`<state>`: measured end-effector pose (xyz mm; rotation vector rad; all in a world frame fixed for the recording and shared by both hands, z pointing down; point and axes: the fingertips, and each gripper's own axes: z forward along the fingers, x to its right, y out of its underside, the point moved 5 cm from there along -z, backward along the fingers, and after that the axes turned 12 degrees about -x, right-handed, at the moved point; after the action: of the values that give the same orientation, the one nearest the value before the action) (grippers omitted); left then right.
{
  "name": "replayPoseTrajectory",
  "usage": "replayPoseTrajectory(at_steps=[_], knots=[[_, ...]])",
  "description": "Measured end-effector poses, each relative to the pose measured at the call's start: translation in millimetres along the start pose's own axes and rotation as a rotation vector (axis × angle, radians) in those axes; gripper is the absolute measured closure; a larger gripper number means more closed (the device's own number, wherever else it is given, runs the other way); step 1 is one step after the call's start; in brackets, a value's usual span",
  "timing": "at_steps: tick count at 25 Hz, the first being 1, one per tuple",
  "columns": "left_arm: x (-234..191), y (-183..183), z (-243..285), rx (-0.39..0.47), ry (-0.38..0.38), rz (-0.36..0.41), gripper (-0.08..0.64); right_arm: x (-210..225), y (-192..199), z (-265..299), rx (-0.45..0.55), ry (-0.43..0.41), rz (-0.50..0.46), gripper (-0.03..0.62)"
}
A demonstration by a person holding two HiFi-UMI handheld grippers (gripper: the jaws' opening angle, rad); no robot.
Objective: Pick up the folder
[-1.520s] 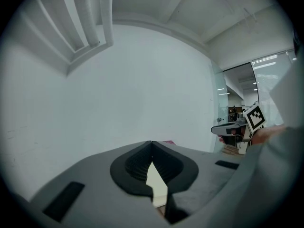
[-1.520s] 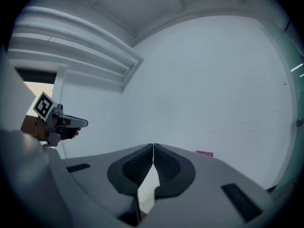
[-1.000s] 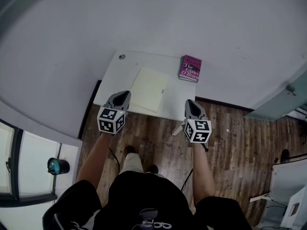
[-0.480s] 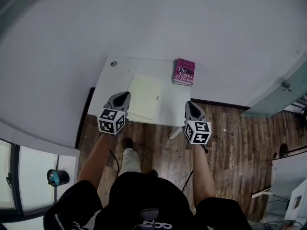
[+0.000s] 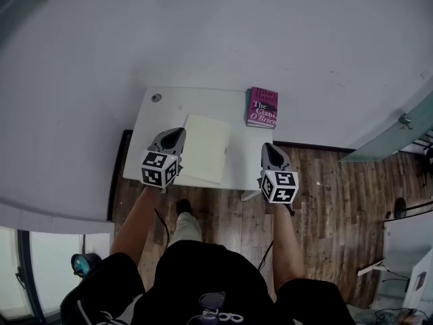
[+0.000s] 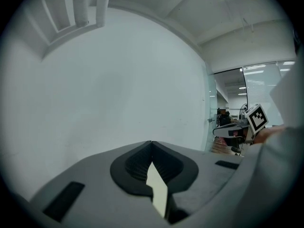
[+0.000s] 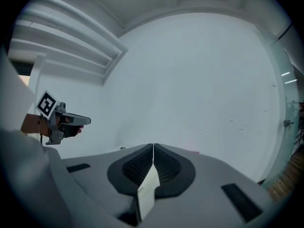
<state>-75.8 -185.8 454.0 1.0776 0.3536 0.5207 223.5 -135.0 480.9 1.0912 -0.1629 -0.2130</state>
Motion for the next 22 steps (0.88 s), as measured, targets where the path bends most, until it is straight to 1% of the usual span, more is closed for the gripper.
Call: replayPoseTrajectory(at_steps=[3,12,22], knots=[[-23.7,-11.4,20.9,-0.011,0.027,0.006,0.538,-0.9,-12.9,23.8,-0.007,0.023,0.025,0.568],[-94.8,-29.8,71.7,-0.032,0.099,0.010,0.538,-23.1,-44.4,90.9,-0.041,0.064,0.041,0.568],[-168.9,-30.2,95.6,-0.044,0.127,-0.002,0.538,-62.7,-66.0,149.9,-0.057,0.086,0.052,0.568]])
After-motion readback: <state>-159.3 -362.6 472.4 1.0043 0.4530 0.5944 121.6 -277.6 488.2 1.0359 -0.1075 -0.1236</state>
